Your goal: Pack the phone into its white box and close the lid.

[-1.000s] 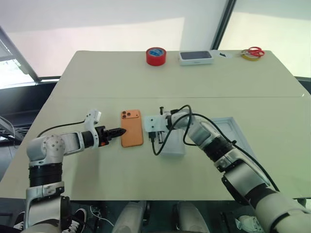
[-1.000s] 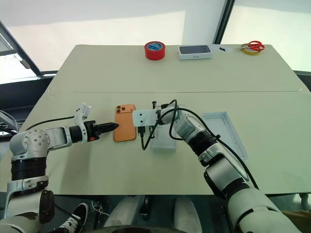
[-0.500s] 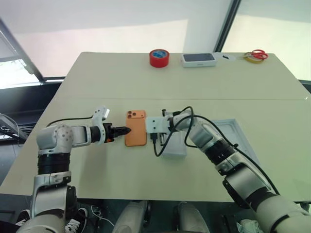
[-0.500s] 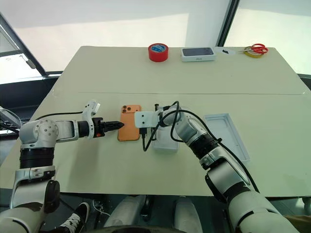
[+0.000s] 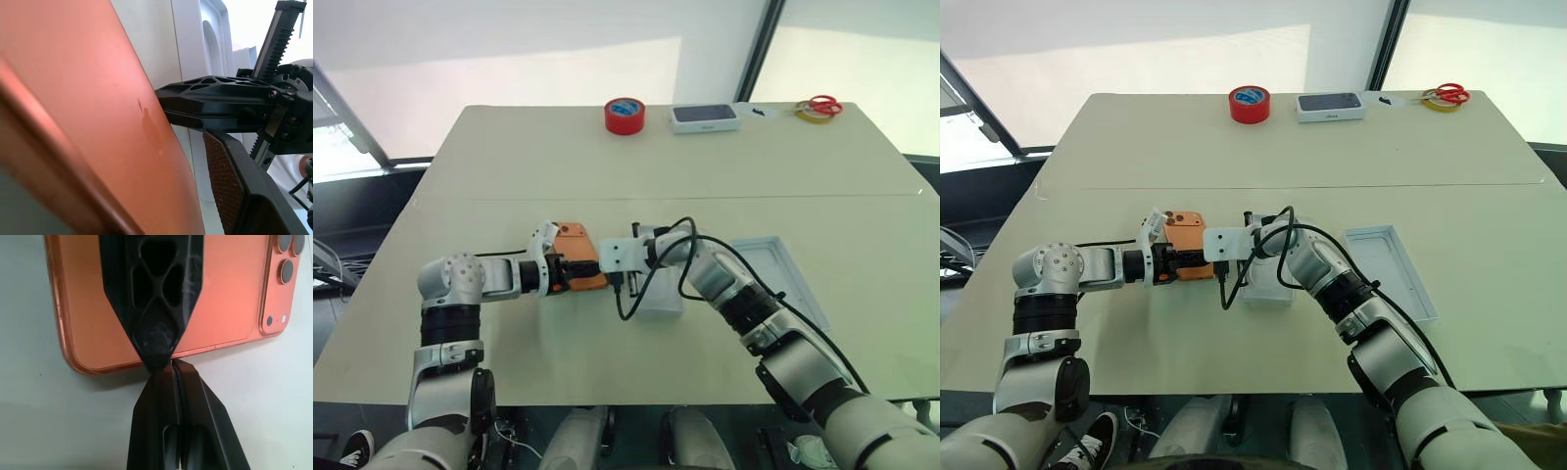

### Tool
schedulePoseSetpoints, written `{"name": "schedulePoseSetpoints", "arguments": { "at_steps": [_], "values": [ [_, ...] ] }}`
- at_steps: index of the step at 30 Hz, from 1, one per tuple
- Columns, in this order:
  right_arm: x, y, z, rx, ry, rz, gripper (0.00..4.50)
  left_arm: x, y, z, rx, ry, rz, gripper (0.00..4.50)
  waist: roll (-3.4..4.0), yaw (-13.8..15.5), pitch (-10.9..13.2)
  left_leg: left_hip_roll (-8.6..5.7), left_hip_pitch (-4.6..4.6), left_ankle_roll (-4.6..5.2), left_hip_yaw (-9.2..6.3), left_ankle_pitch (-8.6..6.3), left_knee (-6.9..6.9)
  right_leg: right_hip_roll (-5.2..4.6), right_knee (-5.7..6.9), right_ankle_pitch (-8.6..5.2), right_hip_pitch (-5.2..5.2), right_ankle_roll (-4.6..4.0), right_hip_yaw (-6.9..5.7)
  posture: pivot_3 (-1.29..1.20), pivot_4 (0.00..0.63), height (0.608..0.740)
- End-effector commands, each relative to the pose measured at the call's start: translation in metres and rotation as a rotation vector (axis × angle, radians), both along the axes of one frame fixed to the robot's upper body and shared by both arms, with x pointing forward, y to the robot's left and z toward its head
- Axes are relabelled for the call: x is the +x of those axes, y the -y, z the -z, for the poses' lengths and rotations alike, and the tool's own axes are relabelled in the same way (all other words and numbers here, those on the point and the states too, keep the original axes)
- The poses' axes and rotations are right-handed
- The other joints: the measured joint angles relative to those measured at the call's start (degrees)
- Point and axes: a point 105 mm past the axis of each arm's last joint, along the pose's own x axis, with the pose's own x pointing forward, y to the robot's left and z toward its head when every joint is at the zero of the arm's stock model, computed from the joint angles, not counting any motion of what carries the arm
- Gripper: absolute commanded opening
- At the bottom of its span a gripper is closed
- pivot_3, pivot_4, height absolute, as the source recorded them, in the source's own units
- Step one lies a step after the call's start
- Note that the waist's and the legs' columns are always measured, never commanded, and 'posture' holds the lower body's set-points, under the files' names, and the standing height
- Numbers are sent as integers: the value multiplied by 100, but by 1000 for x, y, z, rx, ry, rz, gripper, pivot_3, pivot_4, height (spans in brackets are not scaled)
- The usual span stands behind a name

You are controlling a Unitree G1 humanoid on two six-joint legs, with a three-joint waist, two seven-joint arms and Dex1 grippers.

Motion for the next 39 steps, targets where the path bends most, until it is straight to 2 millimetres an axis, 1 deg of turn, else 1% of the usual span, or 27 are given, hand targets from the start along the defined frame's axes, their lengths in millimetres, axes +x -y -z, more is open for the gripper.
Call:
{"name": "schedulePoseSetpoints", "arguments": {
  "at_steps": [1,5,7,8,16,19,21,22,24,29,31,34,36,38,39],
  "values": [
    [-3,-10,-11,32,37,-38,37,0,-4,-3,43,56,3,1966,0,-2,0,0,0,0,0,0,0,0,0,0,0,0,0,0,150,740],
    [-3,-9,-9,30,29,-34,37,5,-16,-10,-8,75,-54,1966,0,-8,0,1,0,0,0,0,-2,1,0,0,-2,-1,0,0,150,740],
    [-3,-8,-9,27,34,-36,37,8,-22,-11,-4,113,-88,1966,0,-12,0,2,0,0,0,0,-2,2,-1,0,-4,-1,1,0,150,740],
    [-3,-8,-8,27,32,-33,37,8,-24,-11,-22,102,-101,1966,0,-15,0,2,0,0,0,0,-3,2,-1,0,-3,-1,1,0,150,740],
    [-4,-9,-8,26,35,-37,37,2,-27,-7,-125,44,-142,1966,0,4,0,1,-1,0,0,-1,-3,0,-1,0,-3,-1,0,0,150,740],
    [-4,-9,-8,28,33,-37,0,2,-26,-5,-149,20,-148,1123,0,0,0,1,-1,0,0,-1,-3,0,-1,0,-3,-1,1,0,150,740],
    [-4,-8,-8,22,38,-39,0,1,-24,-5,-151,22,-140,206,0,6,0,1,-1,0,0,-1,-3,0,-1,0,-3,-1,0,0,150,740],
    [-4,-8,-8,20,39,-39,0,0,-22,-6,-160,18,-126,31,0,-4,0,2,0,0,0,-1,-3,0,-1,0,-1,-1,0,0,150,740],
    [-4,-8,-8,24,35,-37,0,-2,-20,-6,-179,4,-111,31,-1,-6,1,1,-1,0,0,-1,-3,0,-1,0,-3,-1,1,0,150,740],
    [-3,-8,-15,65,37,-30,0,0,-24,-5,-216,-7,-138,31,0,-3,1,1,-1,0,0,-1,-4,1,-2,0,-3,-1,0,0,150,740],
    [-4,-10,-25,125,28,-28,0,1,-24,-6,-227,-4,-140,31,0,-1,1,2,-1,0,0,-1,-4,1,-2,0,-3,-1,0,0,150,740],
    [-4,-9,-43,238,-8,-14,0,-1,-22,-13,-224,55,-113,31,-1,-3,1,1,-2,0,0,-1,-4,0,-3,0,-3,-1,0,0,150,740],
    [-11,-5,-55,336,-92,-31,0,-4,-20,-22,-250,104,-84,31,0,-8,3,2,-3,0,0,-1,-4,0,-4,0,-4,-1,1,0,150,740],
    [-25,6,-62,411,-210,-80,573,-8,-19,-30,-242,167,-49,0,-1,-4,4,3,-4,0,0,-1,-8,0,-4,-1,-5,-1,1,0,150,740],
    [-30,13,-64,420,-202,-101,935,-10,-19,-33,-267,168,-41,0,-1,2,4,4,-6,1,-2,-1,-9,0,-7,-1,-6,-1,0,0,150,740]
  ]
}}
